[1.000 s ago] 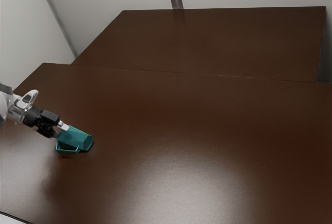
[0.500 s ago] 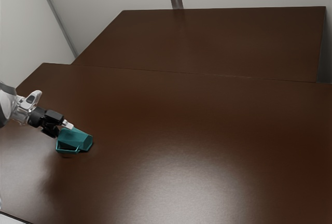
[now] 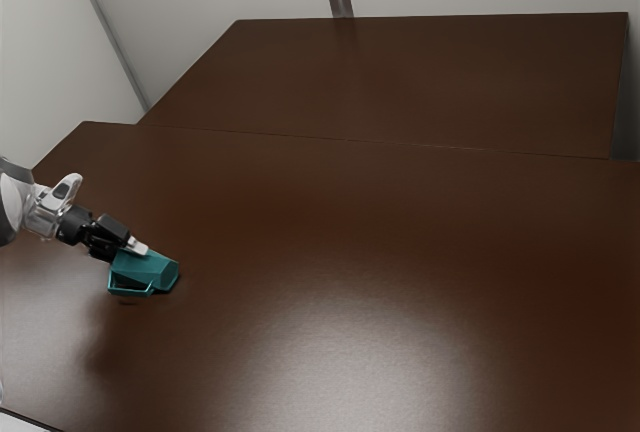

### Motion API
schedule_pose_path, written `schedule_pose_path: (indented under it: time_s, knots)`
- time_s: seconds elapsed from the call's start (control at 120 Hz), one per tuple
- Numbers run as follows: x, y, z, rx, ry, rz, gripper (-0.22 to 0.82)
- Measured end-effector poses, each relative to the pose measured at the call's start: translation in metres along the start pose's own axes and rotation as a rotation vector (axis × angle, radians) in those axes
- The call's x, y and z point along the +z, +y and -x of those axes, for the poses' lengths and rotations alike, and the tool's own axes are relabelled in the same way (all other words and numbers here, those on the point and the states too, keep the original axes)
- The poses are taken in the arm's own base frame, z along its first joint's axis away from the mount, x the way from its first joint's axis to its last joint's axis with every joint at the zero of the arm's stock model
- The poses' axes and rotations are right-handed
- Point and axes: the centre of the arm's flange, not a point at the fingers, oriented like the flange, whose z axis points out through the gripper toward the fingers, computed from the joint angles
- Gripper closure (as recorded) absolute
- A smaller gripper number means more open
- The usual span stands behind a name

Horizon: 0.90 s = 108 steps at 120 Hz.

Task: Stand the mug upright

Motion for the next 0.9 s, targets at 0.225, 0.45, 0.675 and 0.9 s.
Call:
schedule_pose_path:
  time_s: [0.225,0.45,0.675,0.9]
  knots:
    - [0.001,0.0,0.0,-0.001,0.003,0.001,0.63]
    - [0.002,0.001,0.002,-0.002,0.011,0.004,0.72]
    - [-0.005,0.03,-0.008,0.062,0.017,-0.004,0.76]
    - [-0.006,0.075,-0.025,0.159,-0.001,-0.036,0.77]
